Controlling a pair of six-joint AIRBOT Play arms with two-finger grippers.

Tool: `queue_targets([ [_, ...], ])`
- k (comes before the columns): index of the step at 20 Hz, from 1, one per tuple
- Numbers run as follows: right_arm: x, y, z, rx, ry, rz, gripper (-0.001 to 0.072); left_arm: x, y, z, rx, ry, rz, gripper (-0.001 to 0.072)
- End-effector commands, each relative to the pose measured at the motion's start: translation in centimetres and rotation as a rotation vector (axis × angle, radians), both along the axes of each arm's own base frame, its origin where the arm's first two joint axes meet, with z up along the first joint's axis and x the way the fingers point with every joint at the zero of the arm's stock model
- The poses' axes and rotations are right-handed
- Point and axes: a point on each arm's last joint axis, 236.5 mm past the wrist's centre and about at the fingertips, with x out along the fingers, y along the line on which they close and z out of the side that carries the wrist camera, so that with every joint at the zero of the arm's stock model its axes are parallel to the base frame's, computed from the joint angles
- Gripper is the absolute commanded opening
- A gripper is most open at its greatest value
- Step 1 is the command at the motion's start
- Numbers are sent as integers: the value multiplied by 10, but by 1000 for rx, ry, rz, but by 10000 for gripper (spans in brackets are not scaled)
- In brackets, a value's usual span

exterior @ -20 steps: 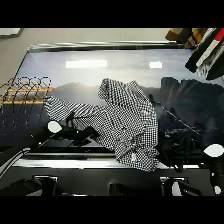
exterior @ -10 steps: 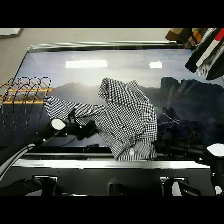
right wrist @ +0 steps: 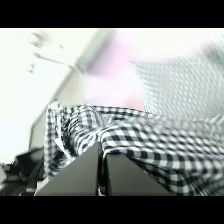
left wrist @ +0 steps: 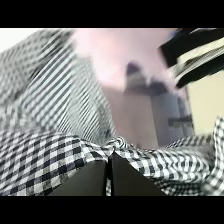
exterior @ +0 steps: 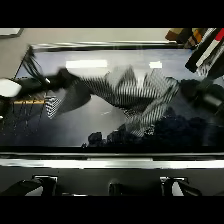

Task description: Fold the clothes and pants, and hang the long-sleeved shirts on hangers.

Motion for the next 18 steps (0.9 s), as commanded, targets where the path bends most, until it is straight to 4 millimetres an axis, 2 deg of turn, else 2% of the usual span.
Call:
queue_targets([
  [1, 25, -3, 114, -65, -289, -2, 31, 3, 19, 108, 45, -256, 35, 14],
  [3, 27, 25, 158, -134, -429, 61, 31, -4, 21, 151, 30, -346, 39, 13],
  [5, 18, 50, 195, -186, -544, 113, 31, -16, 24, 188, 18, -425, 44, 14],
  [7, -4, 63, 227, -237, -633, 136, 31, -35, 32, 221, 35, -510, 62, 14],
  [9, -40, 75, 253, -319, -707, 174, 31, -61, 44, 249, 76, -594, 91, 14],
  [12, -101, 95, 263, -440, -712, 255, 31, -111, 59, 276, 140, -680, 113, 14],
  [15, -163, 107, 265, -514, -696, 275, 31, -160, 74, 286, 173, -687, 135, 14],
  [17, -190, 104, 275, -511, -704, 202, 31, -183, 90, 284, 198, -658, 182, 14],
  [18, -196, 98, 279, -509, -702, 150, 31, -191, 98, 282, 212, -643, 208, 14],
])
